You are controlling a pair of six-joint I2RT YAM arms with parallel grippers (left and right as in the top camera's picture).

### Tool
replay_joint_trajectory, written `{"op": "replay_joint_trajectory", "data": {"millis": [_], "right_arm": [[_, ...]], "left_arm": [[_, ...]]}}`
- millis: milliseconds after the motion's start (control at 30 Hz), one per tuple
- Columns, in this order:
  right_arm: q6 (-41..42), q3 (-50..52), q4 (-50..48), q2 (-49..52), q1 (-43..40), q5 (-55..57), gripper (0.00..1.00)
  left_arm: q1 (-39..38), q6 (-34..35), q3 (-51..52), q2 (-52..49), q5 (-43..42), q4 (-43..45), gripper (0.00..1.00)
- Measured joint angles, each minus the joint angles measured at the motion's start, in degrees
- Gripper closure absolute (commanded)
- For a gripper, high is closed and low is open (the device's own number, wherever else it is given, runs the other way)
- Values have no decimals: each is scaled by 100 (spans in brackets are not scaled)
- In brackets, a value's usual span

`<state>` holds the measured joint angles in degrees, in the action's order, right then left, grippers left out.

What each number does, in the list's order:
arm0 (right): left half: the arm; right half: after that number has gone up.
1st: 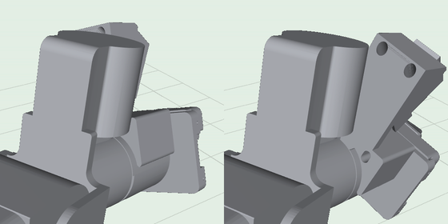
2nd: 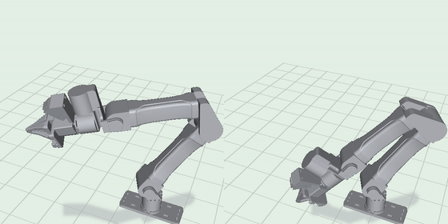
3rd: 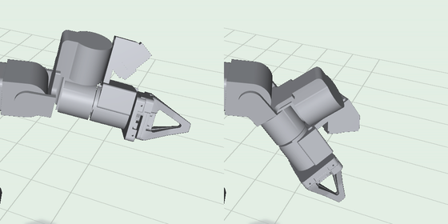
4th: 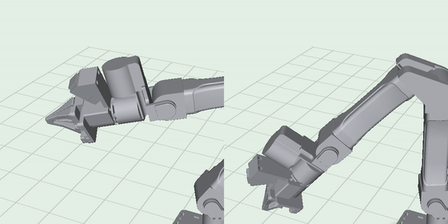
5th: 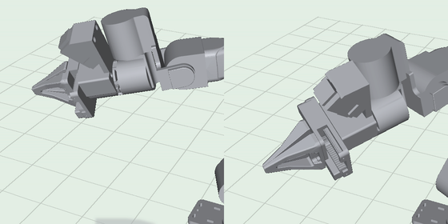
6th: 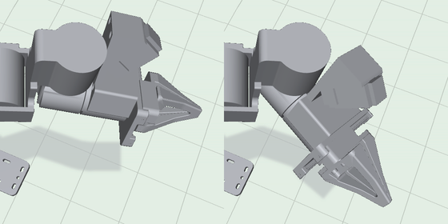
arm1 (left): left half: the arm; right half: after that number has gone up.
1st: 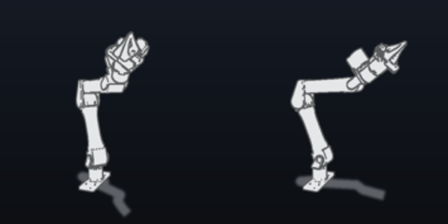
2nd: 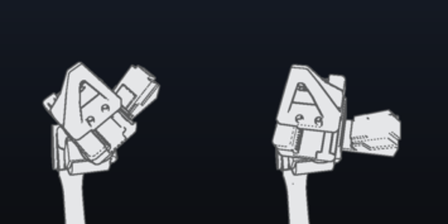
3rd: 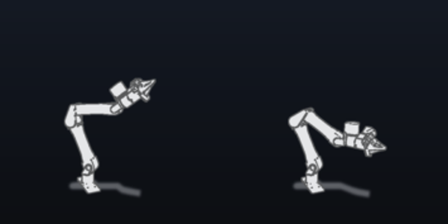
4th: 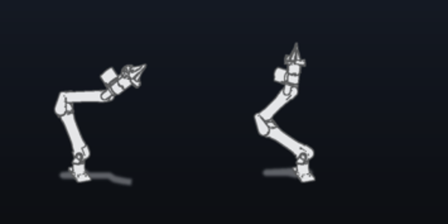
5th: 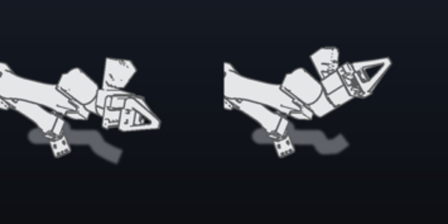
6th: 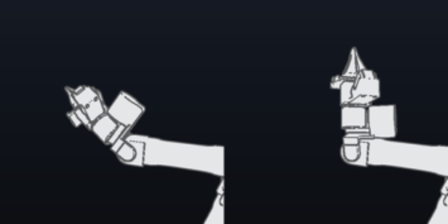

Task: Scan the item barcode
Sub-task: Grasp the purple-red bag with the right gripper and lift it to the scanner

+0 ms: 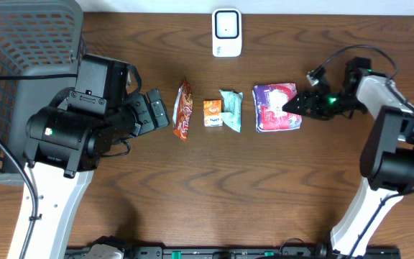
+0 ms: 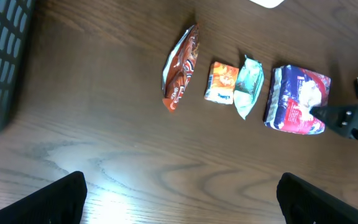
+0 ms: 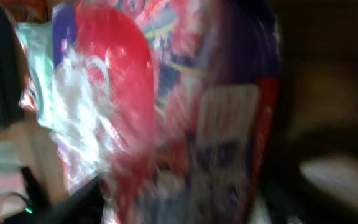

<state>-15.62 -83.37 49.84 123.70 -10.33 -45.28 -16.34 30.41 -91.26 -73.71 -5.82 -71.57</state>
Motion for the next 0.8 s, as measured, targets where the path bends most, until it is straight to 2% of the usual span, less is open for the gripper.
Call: {"op": "replay_joint_trajectory", "data": {"millis": [67, 100, 133, 167, 400, 533, 633, 667, 800], "right_arm": [[39, 0, -57, 9, 57, -28, 66], [74, -4, -96, 9, 74, -44, 77], [101, -7, -138, 9, 83, -63, 95], [140, -9, -153, 9, 83, -83, 99], [407, -90, -79, 9, 83, -74, 99], [828, -448, 247, -114, 208, 719, 99], [1307, -754, 472, -520, 494, 1989, 99], [1674, -931, 560, -960, 839, 3237, 99], [2439, -1064, 879, -1508, 1792, 6188, 99]], "left_arm": [[0, 0, 0, 0, 0, 0, 2], [2, 0, 0, 0, 0, 2, 2], [0, 0, 0, 0, 0, 0, 2], [2, 0, 0, 0, 0, 0, 2], [0, 0, 0, 0, 0, 0, 2], [0, 0, 0, 0, 0, 0, 2], [0, 0, 0, 0, 0, 0, 2], [0, 0, 0, 0, 0, 0, 2], [2, 0, 0, 0, 0, -2, 2]]}}
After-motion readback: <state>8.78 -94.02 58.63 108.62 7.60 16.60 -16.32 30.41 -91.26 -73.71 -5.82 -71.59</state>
